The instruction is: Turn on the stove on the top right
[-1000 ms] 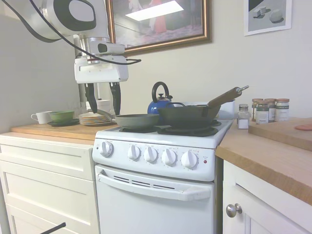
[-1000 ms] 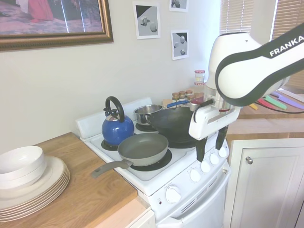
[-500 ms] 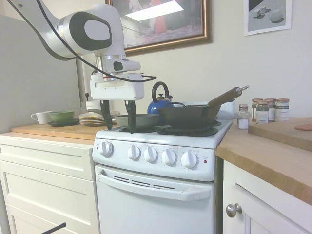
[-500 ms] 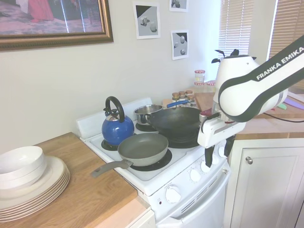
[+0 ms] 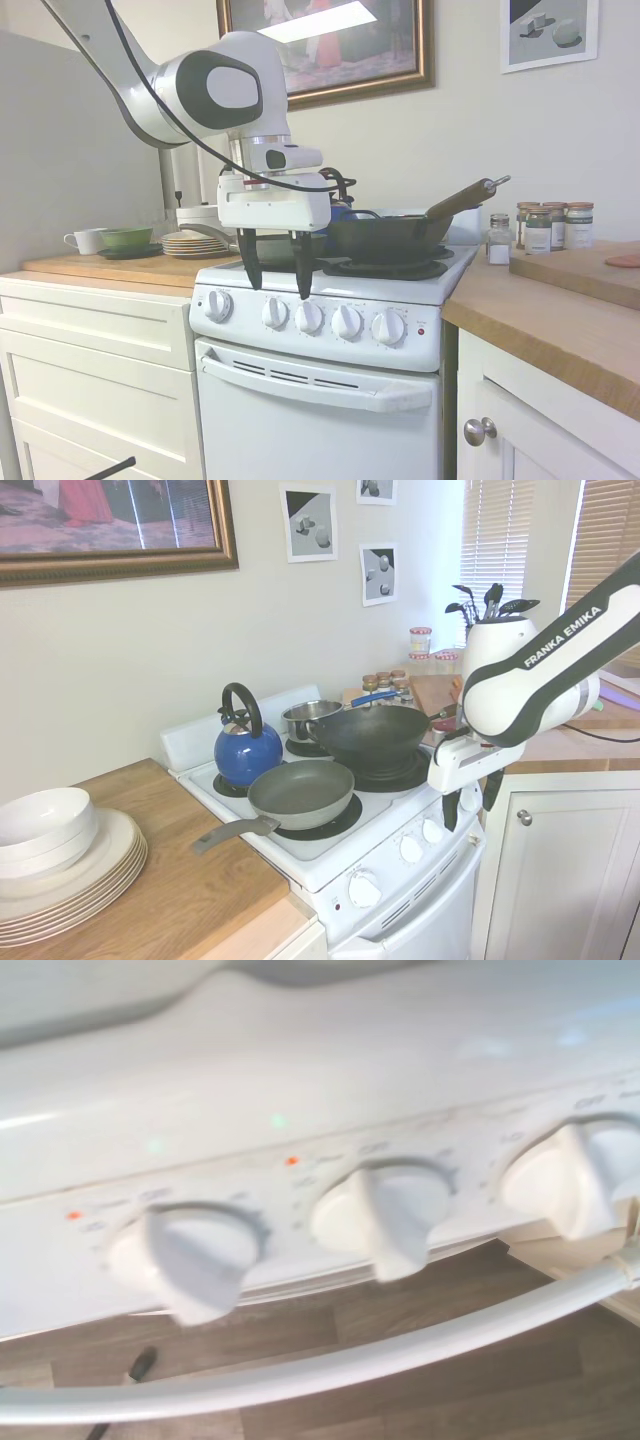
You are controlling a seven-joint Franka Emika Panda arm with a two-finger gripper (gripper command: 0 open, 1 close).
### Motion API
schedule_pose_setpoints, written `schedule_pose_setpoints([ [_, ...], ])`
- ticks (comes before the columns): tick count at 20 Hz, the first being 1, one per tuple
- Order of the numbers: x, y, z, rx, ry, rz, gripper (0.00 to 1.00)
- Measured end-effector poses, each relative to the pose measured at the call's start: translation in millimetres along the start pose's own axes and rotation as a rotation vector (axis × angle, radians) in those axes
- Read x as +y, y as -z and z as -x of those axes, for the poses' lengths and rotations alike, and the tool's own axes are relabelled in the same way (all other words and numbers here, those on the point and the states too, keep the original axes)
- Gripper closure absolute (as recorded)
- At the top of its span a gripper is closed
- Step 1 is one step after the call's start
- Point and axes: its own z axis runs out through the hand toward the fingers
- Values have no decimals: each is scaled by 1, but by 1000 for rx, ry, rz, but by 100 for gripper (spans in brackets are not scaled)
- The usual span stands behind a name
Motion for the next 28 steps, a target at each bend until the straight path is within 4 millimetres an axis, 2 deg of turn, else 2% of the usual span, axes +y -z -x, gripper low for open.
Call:
schedule_pose_setpoints([
  [9, -5, -14, -10, 7, 18, 7, 100],
  [23, -1, -19, -23, 65, 35, -1, 100],
  [28, -1, -23, -34, 85, 19, 8, 100],
])
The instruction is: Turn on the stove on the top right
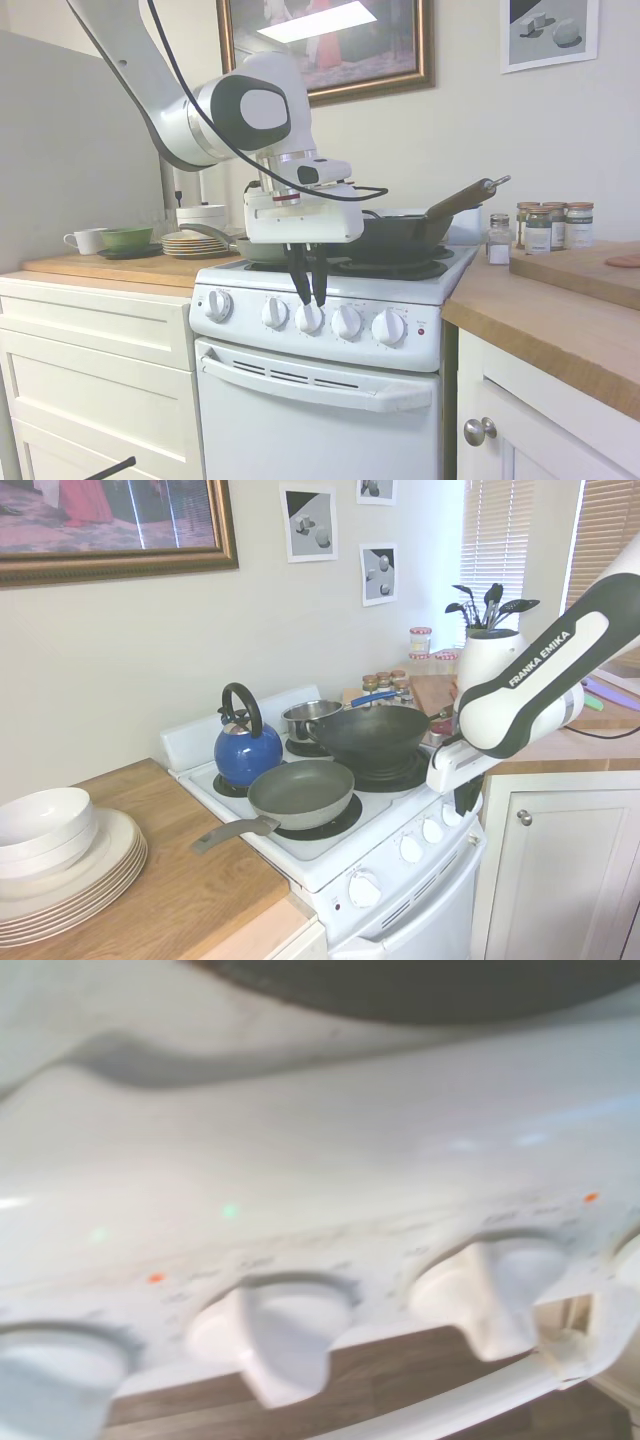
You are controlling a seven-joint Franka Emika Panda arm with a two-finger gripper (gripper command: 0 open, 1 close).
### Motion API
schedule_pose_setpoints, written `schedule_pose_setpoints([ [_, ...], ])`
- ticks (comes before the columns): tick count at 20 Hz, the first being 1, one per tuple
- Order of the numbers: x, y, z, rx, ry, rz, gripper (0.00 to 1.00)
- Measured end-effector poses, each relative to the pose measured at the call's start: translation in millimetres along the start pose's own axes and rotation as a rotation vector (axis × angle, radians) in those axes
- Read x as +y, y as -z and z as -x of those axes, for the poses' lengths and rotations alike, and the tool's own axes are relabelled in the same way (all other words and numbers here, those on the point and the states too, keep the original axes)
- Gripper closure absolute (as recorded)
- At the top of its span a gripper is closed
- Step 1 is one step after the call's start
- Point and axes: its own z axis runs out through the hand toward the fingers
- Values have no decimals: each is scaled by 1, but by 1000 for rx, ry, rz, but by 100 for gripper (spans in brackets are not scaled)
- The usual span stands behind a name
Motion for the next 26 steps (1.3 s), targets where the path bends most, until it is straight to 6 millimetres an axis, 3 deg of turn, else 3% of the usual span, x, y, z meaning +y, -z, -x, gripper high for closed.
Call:
schedule_pose_setpoints([
  [14, -2, -13, -20, 29, -33, 2, 100],
  [26, -10, -24, -25, 33, -27, 0, 100],
])
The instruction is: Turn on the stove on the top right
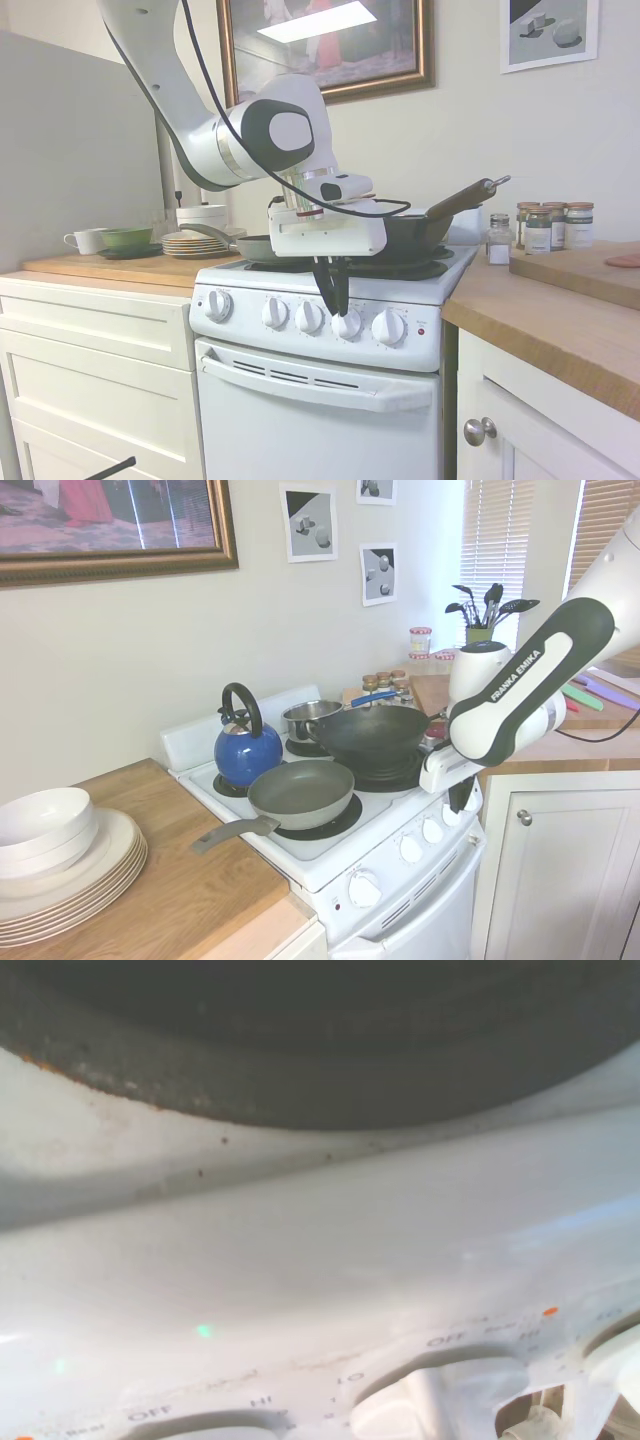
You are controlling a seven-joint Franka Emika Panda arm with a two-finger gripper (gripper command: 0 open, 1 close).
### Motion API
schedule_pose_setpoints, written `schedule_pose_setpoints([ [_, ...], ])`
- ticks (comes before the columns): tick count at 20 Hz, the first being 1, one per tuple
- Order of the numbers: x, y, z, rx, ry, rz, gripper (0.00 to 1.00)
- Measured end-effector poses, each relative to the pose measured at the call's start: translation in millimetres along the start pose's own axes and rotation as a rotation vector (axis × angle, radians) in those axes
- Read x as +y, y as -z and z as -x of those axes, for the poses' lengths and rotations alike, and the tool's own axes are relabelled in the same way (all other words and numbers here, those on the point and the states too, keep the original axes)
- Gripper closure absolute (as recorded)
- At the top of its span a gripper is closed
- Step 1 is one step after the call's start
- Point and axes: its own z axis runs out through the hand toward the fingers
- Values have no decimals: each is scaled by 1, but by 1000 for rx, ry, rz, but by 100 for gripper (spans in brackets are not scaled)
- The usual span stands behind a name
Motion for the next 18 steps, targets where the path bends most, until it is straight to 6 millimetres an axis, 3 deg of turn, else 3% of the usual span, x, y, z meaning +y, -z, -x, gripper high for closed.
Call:
schedule_pose_setpoints([
  [5, -1, 2, 0, 2, 6, -3, 100],
  [12, -1, 22, -6, 30, 6, -33, 100],
  [18, 3, 17, -8, 25, 1, -23, 100],
])
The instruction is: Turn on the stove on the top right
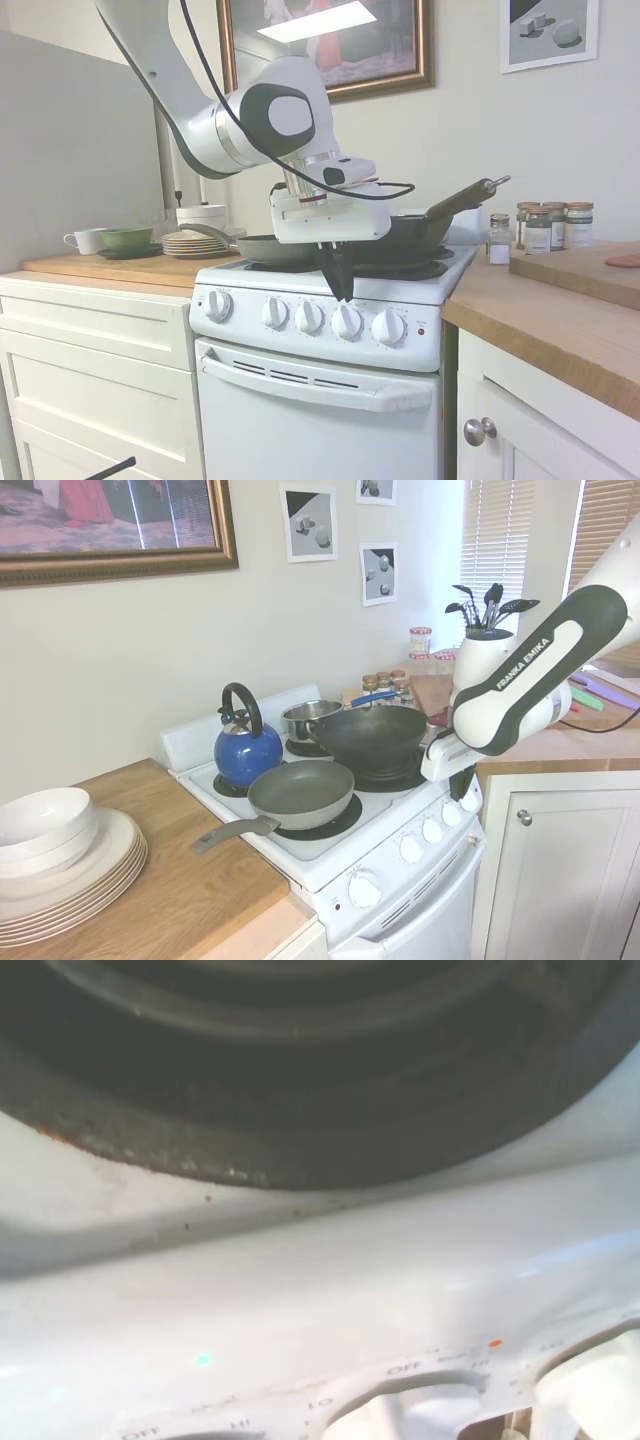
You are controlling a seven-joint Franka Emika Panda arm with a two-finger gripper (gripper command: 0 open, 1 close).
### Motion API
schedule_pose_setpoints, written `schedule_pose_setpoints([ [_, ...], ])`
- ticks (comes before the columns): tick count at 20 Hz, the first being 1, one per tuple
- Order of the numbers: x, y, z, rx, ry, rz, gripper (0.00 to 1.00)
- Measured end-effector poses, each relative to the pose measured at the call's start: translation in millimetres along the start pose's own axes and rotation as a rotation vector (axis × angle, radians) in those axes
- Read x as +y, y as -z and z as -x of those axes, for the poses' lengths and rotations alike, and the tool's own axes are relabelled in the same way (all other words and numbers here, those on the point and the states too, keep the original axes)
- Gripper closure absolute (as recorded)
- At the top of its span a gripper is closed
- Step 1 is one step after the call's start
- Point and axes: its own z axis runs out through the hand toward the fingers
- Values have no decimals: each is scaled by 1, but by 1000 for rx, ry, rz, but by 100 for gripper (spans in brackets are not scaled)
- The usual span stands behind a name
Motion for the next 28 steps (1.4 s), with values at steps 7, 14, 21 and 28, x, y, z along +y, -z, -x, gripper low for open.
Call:
schedule_pose_setpoints([
  [7, -7, -15, 1, 1, 15, 30, 100],
  [14, -12, -15, 2, -1, 15, 25, 100],
  [21, -22, -32, 16, -50, -3, 23, 100],
  [28, -15, -56, 18, -69, -4, 44, 100],
])
